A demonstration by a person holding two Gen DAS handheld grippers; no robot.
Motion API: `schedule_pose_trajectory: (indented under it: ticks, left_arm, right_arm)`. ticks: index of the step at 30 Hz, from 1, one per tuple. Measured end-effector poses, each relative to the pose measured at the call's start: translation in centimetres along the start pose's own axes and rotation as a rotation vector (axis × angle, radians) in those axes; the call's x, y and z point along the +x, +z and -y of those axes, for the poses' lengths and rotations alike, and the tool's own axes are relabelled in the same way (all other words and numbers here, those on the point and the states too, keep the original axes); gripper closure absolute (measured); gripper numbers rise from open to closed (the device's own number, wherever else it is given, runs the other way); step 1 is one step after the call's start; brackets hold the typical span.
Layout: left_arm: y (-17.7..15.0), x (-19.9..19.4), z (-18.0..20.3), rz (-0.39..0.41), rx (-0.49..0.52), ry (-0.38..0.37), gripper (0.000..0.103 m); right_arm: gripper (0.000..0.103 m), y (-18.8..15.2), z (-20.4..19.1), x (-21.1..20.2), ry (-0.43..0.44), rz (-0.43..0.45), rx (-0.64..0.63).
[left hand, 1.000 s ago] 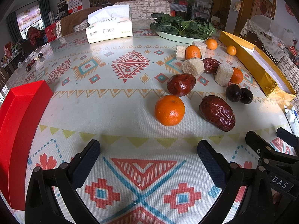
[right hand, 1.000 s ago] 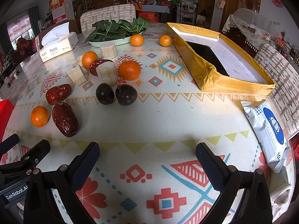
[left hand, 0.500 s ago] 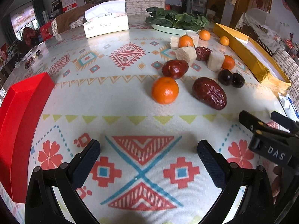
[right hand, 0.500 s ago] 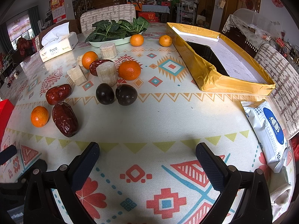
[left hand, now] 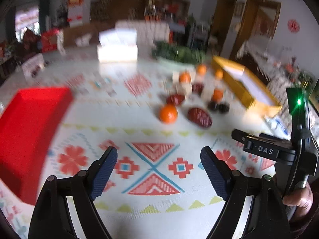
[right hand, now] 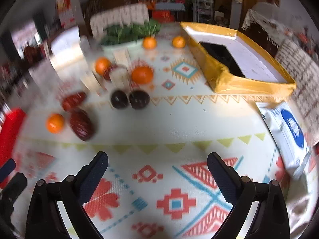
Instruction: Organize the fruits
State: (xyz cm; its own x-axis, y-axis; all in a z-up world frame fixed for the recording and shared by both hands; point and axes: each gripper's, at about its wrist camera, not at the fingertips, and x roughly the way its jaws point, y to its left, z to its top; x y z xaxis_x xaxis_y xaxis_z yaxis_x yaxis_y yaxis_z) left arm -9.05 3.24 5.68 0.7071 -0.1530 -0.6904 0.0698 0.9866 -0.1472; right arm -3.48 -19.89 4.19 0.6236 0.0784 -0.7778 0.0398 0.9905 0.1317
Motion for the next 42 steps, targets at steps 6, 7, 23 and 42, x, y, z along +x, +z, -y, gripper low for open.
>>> schedule_pose_trajectory:
  ticks: [6,7,23,42]
  left_arm:
    - [0.4,-6.7,-0.9,0.185,-0.018,0.004,0.018]
    - [0.4,-7.8,-1.0,0.217,-0.025,-0.006,0.018]
    - [2.5,-20.3,2.0,0.423,0.071,-0.059,0.018]
    - [15.4,-43.3,-2.9,0.738,0.068,0.178,0.019]
  right_arm:
    - [0.002,-1.3,-0.3,-6.2,0.042,0.124,0.040]
    - [0.002,-1.7,-0.2,-7.2,0.067,0.132,0.054]
    - [0.004,-0.1,1.1,-22.9,-0.050,0.289,-0.065]
    - [0.004,9.9,3.1,-51.2,-0.346,0.619,-0.084]
